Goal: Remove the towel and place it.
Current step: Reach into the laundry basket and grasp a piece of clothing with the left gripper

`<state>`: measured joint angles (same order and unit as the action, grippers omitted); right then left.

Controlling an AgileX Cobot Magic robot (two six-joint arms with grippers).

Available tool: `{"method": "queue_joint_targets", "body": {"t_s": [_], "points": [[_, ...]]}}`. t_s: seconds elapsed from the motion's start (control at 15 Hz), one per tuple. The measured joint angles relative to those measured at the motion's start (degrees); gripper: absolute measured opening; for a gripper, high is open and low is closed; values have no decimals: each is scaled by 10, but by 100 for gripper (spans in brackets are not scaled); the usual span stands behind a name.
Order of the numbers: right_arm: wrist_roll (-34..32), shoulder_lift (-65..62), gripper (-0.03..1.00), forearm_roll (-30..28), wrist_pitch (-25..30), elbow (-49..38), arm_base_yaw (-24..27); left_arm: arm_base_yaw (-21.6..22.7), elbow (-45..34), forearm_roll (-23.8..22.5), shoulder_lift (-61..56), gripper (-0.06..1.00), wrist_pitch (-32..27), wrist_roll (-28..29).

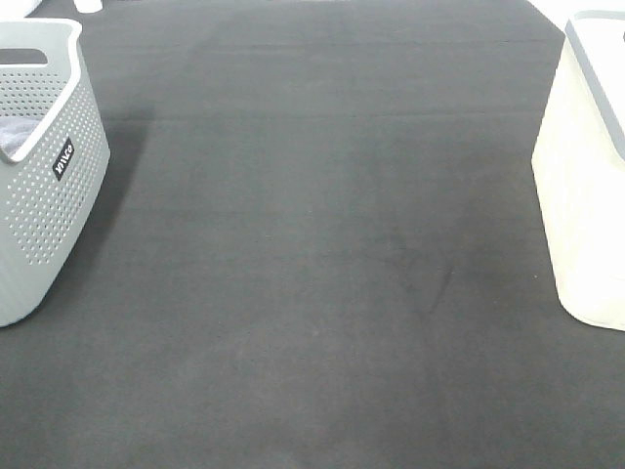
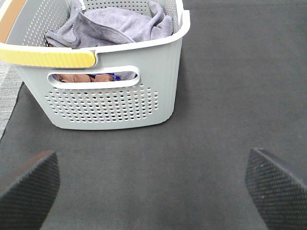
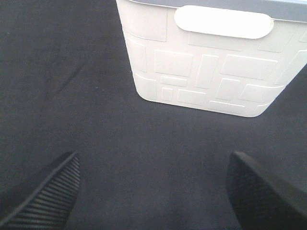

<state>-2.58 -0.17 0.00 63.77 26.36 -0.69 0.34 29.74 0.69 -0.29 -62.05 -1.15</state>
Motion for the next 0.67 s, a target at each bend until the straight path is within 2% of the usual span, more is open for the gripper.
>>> {"method": "queue_joint_targets", "body": {"t_s": [0.67], "points": [[0,0,76,0,0,0,0,0,0,0,0,99,0,0]]}}
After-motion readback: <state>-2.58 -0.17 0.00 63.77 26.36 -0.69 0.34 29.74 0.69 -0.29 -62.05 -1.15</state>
